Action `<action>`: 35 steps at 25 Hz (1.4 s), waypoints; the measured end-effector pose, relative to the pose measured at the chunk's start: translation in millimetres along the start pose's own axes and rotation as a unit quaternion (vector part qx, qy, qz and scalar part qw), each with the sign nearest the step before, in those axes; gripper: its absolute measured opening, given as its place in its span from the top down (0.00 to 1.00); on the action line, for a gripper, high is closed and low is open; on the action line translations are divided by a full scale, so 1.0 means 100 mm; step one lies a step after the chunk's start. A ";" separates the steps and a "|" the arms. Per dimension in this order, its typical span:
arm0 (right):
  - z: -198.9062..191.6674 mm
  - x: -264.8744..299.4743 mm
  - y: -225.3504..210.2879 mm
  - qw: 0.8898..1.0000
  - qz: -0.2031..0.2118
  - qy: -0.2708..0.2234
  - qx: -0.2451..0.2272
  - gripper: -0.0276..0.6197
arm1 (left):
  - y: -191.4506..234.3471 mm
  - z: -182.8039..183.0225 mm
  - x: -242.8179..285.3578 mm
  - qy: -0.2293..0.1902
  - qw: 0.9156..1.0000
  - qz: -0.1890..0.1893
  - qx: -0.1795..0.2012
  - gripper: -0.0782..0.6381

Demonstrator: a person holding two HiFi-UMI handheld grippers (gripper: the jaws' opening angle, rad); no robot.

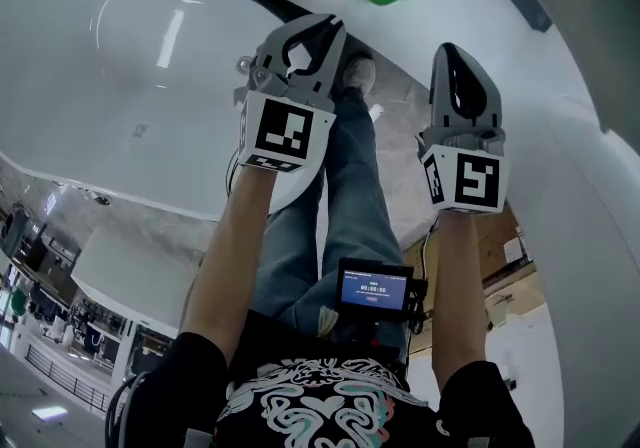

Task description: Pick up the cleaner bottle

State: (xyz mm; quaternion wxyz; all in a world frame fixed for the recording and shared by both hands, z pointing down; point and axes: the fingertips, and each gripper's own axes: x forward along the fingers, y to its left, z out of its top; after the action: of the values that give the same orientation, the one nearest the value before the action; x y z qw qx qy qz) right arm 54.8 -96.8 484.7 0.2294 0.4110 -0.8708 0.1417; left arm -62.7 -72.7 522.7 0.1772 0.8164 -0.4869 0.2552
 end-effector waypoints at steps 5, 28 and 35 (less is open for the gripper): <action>-0.14 0.11 -0.20 1.000 0.003 -0.001 0.006 0.91 | -0.07 -0.01 0.30 0.005 1.000 0.003 0.015 0.85; -0.36 0.47 -0.37 1.000 0.004 0.010 0.011 0.91 | -0.19 -0.07 0.92 0.010 0.999 -0.033 0.024 0.60; -0.35 0.55 -0.44 1.000 -0.002 0.009 0.010 0.91 | -0.19 -0.01 1.06 -0.001 0.998 -0.053 0.042 0.60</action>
State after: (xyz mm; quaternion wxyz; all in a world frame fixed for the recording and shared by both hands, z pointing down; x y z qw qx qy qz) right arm 68.5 -144.4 545.8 0.2330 0.4138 -0.8665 0.1537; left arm -4.3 -138.0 585.1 0.1553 0.8478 -0.4321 0.2654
